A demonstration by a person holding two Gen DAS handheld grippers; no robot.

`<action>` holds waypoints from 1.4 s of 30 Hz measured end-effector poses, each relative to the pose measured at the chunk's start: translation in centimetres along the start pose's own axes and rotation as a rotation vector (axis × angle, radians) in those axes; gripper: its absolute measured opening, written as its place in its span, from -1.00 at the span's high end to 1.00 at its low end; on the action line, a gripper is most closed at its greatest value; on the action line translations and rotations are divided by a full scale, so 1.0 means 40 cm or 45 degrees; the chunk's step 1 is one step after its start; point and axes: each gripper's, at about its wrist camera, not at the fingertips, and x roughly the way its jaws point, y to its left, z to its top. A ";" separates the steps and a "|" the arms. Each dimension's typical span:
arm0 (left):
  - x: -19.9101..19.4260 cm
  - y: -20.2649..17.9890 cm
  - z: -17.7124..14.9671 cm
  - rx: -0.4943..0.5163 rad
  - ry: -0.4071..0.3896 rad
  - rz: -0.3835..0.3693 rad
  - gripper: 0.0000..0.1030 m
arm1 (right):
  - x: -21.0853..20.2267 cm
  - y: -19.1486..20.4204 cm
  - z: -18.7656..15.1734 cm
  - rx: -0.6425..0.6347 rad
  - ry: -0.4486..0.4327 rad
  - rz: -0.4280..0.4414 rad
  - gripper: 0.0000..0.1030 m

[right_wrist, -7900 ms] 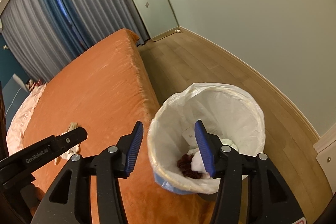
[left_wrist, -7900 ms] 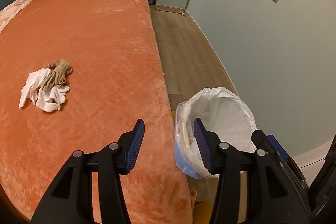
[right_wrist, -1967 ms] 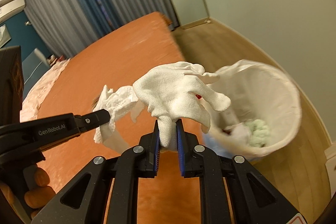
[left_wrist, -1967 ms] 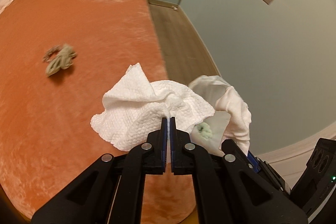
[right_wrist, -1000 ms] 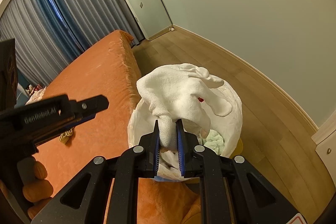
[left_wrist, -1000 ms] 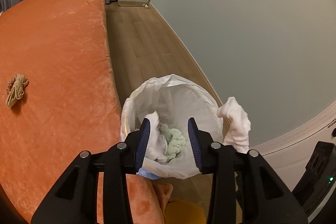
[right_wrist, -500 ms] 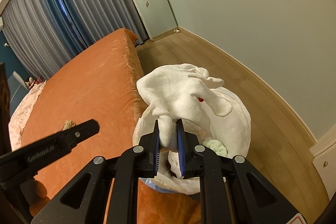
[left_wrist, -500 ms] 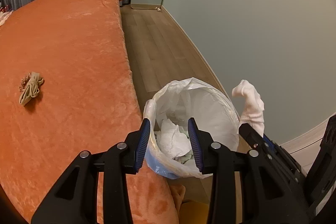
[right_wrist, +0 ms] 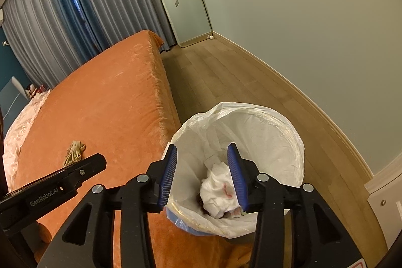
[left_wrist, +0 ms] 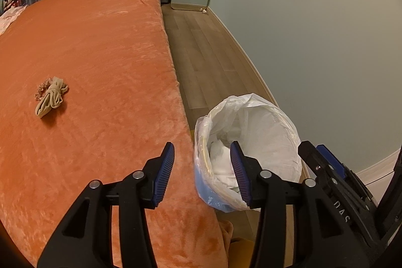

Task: Collect trash
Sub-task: 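Open both tools over the wastebasket to drop the tissue and glove, then move both tools back over the scrunchie and tan cloth on the bed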

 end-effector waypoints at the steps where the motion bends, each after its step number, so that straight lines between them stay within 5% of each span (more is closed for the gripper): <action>1: -0.002 0.007 -0.001 -0.006 -0.002 0.001 0.15 | -0.001 0.003 0.003 -0.003 0.000 -0.001 0.11; 18: -0.067 0.142 -0.021 -0.090 -0.043 0.077 0.03 | -0.023 0.163 -0.015 -0.119 0.019 0.023 -0.14; 42: -0.151 0.515 -0.070 -0.338 -0.081 0.248 -0.10 | 0.049 0.506 -0.106 -0.363 0.116 0.127 -0.31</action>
